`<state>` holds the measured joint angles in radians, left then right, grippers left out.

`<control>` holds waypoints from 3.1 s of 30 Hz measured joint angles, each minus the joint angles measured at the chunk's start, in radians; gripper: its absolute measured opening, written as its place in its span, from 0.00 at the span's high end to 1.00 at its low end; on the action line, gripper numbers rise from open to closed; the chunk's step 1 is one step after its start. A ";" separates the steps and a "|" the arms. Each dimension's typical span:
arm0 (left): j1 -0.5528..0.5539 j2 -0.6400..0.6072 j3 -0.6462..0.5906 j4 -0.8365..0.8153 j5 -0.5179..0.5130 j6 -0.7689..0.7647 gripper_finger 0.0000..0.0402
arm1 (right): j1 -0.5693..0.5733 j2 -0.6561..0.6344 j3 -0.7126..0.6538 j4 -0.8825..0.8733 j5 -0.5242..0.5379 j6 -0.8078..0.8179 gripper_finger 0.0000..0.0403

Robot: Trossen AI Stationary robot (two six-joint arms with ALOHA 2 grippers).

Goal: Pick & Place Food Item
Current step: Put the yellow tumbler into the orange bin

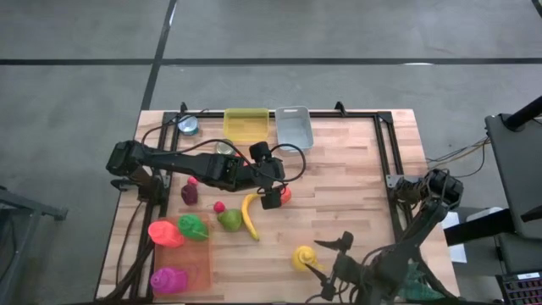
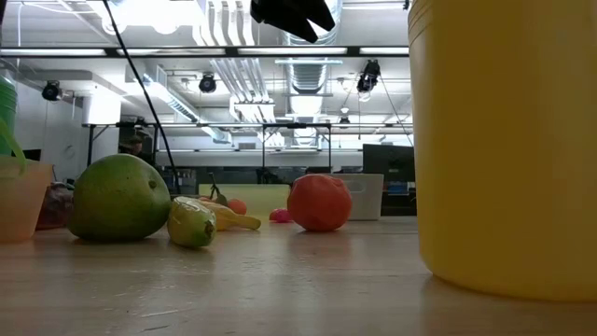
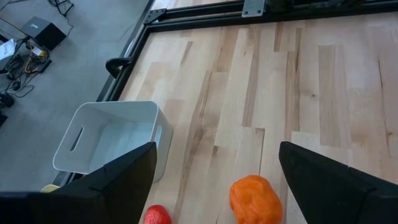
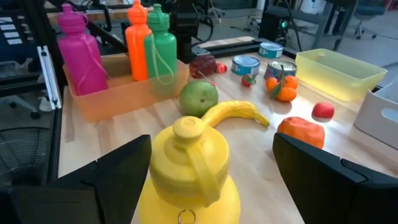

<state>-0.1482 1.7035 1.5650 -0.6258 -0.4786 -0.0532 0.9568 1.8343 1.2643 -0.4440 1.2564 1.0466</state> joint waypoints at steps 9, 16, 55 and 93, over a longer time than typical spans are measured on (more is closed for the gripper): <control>0.000 0.000 0.000 0.000 0.000 0.000 0.15 | -0.013 0.000 -0.044 0.067 -0.040 -0.008 0.17; 0.000 0.000 0.000 0.000 0.000 0.000 0.15 | -0.041 0.023 -0.046 0.101 -0.079 -0.060 0.17; 0.000 0.000 0.000 0.000 0.000 0.000 0.15 | -0.070 0.029 -0.046 0.223 -0.072 -0.213 0.46; 0.000 0.000 0.000 0.000 0.000 0.000 0.15 | -0.296 0.094 -0.009 0.892 -0.572 -0.873 0.45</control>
<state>-0.1482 1.7035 1.5650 -0.6254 -0.4786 -0.0536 0.6611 1.9283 1.2555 0.4475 0.6839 0.1735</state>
